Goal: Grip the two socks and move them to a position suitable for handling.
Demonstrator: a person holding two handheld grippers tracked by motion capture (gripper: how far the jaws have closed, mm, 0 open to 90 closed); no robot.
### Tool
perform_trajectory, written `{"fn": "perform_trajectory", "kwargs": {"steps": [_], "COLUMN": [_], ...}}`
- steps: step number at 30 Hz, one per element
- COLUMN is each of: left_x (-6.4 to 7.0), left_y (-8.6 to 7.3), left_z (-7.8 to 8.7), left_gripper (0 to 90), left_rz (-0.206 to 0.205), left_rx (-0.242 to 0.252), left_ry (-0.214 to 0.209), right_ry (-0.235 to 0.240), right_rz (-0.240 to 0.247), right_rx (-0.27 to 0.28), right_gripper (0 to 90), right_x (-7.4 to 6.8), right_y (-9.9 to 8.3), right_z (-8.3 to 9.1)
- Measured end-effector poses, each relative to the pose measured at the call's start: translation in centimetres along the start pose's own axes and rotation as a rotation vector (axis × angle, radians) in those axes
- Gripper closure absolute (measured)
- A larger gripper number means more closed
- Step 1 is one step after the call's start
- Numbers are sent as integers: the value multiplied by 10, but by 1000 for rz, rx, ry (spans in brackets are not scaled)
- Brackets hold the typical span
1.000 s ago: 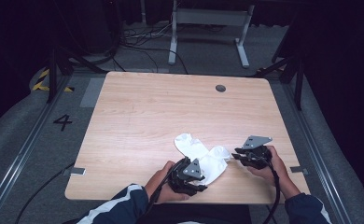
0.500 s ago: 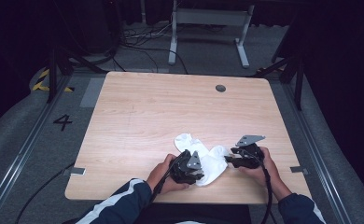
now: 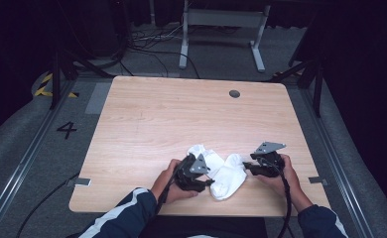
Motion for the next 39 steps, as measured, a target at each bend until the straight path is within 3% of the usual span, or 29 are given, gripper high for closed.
{"fn": "perform_trajectory", "kwargs": {"steps": [1,3,5,6,8,11,16,17,19,24,28,34,37,39], "left_x": [-11,-23,-35,-41,-43,-46,-51,-51,-52,-54,-59,-69,-64,-52], "left_y": [-4,-10,-17,-23,-25,-29,-28,-29,-30,-31,-30,-29,-25,-18], "left_z": [0,-1,-7,-14,-17,-28,-33,-33,-33,-31,-32,-36,-32,-21], "left_gripper": [555,559,571,596,599,596,590,587,580,578,549,550,495,448], "left_rz": [24,91,95,126,133,121,126,132,138,120,115,133,121,81], "left_rx": [-4,8,-28,-34,-45,-81,-53,-46,-35,-36,-35,-32,-26,-20], "left_ry": [28,33,65,58,55,56,48,41,31,53,86,66,46,10], "right_ry": [7,22,33,31,36,52,97,111,119,127,140,151,149,146], "right_rz": [-6,-12,-10,-1,-5,7,-2,5,17,64,98,137,164,178], "right_rx": [4,8,0,-13,-23,-21,-18,-21,-20,-16,18,90,121,126], "right_gripper": [534,524,510,506,517,554,619,675,696,860,873,875,875,875], "right_x": [-1,-3,-5,-7,-8,-8,-8,-8,-9,-14,-16,-22,-26,-28], "right_y": [0,1,1,0,-1,-1,-2,-2,-2,-2,2,14,21,24], "right_z": [1,2,1,-2,-3,-5,-6,-6,-6,-4,4,19,25,27]}}
Point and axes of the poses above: each handheld gripper's, and its own axes: z roughly backward along the jaws, y roughly out of its top, x roughly to its right, the point moved 6 cm from there along -z, roughly forward along the jaws, and after that the axes turned 6 degrees about -z, right-handed, at the moved point
